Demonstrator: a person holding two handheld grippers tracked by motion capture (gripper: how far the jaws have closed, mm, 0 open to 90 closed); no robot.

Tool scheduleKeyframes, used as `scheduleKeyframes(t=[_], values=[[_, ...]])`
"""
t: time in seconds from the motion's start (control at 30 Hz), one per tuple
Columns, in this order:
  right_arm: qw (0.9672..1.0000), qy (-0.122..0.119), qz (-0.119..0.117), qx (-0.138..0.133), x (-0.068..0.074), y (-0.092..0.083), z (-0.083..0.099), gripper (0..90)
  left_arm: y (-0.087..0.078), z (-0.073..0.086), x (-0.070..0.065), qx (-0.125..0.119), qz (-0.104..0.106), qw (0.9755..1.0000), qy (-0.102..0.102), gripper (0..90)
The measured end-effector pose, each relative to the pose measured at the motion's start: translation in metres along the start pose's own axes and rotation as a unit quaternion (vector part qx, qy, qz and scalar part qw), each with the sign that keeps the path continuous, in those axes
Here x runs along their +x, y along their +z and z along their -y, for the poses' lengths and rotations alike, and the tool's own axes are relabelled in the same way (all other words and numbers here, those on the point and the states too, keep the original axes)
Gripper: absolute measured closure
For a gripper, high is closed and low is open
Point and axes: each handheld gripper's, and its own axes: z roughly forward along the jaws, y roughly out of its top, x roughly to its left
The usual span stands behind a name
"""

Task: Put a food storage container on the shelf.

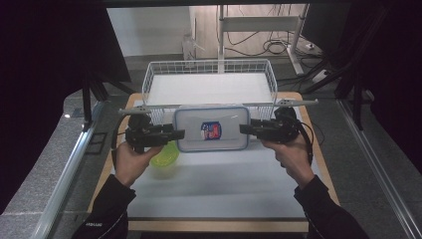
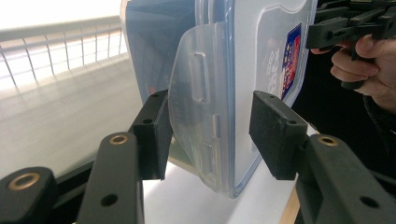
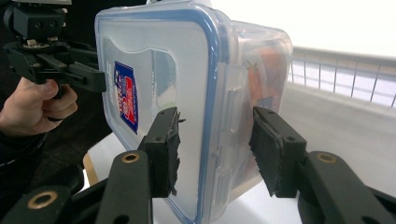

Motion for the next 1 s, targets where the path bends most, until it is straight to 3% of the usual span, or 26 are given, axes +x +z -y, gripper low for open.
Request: scheduleKeyframes(t=[0.4, 1.0], values=[[0.9999, -0.002, 0.007, -0.014, -0.005, 0.006, -0.040, 53.2, -0.005, -0.038, 0.016, -0.010, 0.001, 0.9999, 0.005, 50.3], [0.9993, 0.011, 0.015, -0.032, -0.027, 0.018, -0.091, 52.8, 0.001, -0.088, 0.045, -0.028, 0.004, 0.9996, 0.000, 50.3]])
